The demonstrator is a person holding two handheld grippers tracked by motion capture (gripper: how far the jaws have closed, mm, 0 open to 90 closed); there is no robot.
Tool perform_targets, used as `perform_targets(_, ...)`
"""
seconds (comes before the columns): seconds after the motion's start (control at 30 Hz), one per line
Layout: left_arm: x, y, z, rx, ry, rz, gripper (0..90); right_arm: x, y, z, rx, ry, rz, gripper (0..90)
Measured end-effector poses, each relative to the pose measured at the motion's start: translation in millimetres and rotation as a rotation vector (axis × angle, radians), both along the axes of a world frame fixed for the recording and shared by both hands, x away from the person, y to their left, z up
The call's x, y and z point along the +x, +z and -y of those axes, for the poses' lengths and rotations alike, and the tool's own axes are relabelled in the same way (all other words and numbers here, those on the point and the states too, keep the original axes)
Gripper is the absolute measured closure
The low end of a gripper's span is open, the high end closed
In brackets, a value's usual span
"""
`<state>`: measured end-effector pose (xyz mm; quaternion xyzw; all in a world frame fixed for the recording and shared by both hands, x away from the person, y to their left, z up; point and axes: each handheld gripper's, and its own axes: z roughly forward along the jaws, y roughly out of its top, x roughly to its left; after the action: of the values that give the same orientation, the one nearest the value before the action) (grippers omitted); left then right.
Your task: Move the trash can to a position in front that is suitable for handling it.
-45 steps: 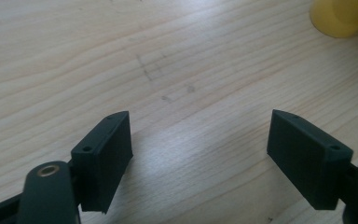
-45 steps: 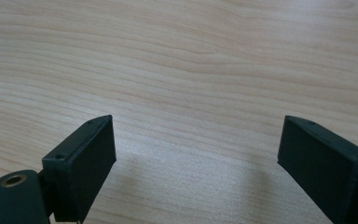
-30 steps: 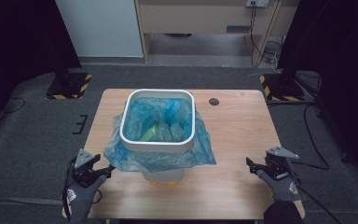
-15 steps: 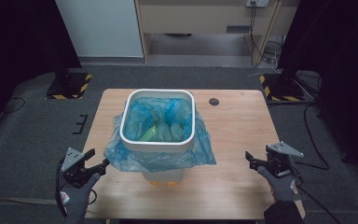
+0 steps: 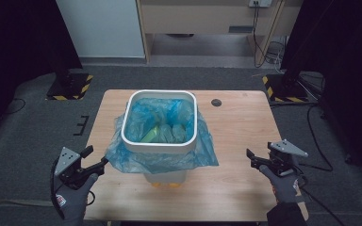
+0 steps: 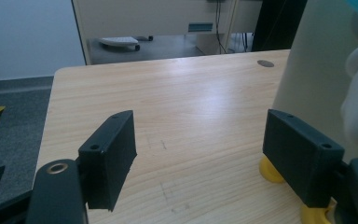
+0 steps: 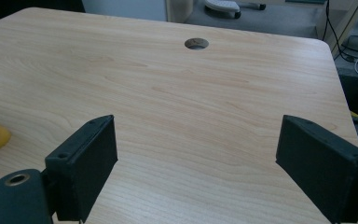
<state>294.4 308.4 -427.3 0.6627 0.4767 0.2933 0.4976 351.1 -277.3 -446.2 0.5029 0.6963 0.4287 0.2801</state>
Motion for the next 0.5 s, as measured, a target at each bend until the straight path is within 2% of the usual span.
perform_targets(0.17,-2.5,6.3,3.9,0.016,-0.004,0.018,25.5,-0.1,8.0,-4.6,0.016,0.012,0.028,12.4)
perform_targets(0.33,-5.9,12.5,4.9,0.005,-0.005,0.037,26.0,0.9,17.4,-10.5,0.029,0.029,0.058,12.6)
perform_targets(0.5,-8.5,18.2,6.3,0.0,-0.007,0.059,26.7,3.1,21.7,-16.8,0.026,0.042,0.065,12.6)
